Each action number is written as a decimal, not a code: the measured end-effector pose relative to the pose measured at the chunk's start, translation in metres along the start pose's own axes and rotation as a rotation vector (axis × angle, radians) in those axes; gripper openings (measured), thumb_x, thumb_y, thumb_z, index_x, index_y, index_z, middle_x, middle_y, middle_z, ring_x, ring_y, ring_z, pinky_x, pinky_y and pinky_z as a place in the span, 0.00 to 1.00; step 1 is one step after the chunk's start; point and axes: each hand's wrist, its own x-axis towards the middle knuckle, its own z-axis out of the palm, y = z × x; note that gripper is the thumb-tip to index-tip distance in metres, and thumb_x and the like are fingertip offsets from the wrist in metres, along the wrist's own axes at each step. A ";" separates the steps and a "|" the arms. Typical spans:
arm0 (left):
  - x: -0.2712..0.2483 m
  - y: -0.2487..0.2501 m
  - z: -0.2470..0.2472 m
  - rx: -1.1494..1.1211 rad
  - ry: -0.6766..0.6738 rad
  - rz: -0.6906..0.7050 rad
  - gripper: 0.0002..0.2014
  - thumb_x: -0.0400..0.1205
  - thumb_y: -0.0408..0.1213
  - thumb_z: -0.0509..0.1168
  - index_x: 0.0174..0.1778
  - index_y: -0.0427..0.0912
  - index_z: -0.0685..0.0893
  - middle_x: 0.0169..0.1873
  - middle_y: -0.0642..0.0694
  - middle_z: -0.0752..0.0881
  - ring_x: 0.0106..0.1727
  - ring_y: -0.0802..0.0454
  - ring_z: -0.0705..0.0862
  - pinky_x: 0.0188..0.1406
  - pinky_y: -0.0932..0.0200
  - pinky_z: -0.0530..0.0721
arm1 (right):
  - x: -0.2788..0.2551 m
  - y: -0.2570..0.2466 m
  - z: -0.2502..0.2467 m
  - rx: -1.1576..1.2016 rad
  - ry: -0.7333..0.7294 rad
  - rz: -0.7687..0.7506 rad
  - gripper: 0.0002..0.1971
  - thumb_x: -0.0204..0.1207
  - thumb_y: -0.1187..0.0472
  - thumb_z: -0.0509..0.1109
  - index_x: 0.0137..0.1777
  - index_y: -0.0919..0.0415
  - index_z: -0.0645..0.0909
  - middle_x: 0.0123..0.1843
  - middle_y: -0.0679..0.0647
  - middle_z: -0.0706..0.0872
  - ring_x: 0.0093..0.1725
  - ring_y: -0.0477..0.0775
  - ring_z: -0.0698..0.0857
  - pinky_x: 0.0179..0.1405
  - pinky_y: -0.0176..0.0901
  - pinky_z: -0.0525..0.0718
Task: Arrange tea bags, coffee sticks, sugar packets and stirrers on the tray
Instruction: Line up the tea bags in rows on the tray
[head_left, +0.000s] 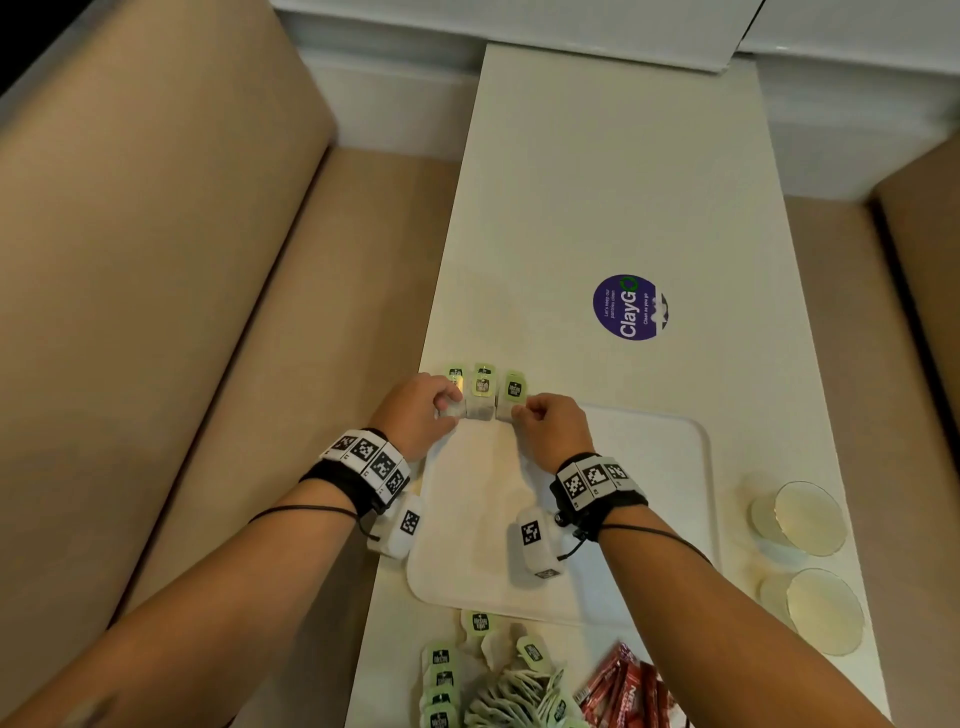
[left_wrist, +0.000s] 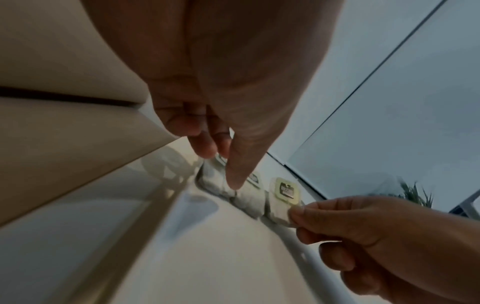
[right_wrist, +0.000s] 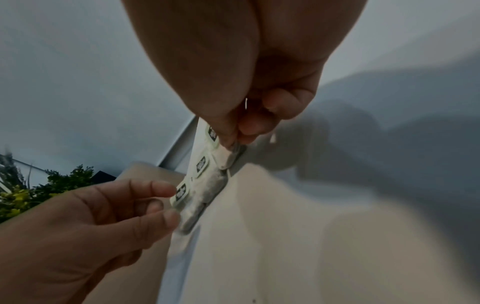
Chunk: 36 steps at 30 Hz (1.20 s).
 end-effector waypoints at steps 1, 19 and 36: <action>0.002 -0.001 0.000 0.023 -0.014 -0.001 0.13 0.75 0.28 0.75 0.50 0.49 0.86 0.40 0.52 0.80 0.39 0.56 0.78 0.45 0.60 0.77 | 0.001 0.001 0.000 0.002 0.000 0.008 0.10 0.84 0.57 0.70 0.55 0.61 0.90 0.56 0.55 0.93 0.55 0.56 0.89 0.55 0.41 0.82; 0.014 -0.010 0.006 0.097 -0.028 0.027 0.13 0.78 0.23 0.70 0.51 0.46 0.90 0.43 0.49 0.81 0.41 0.54 0.79 0.48 0.61 0.78 | 0.009 0.000 0.005 -0.044 0.046 0.058 0.09 0.80 0.56 0.72 0.44 0.61 0.88 0.54 0.51 0.93 0.48 0.56 0.88 0.47 0.44 0.84; 0.005 -0.007 0.001 0.006 -0.026 0.057 0.12 0.75 0.28 0.75 0.47 0.50 0.87 0.40 0.50 0.81 0.36 0.57 0.78 0.46 0.57 0.81 | -0.008 0.004 -0.004 -0.038 0.047 0.051 0.12 0.78 0.53 0.75 0.40 0.61 0.90 0.38 0.56 0.92 0.44 0.57 0.89 0.50 0.49 0.88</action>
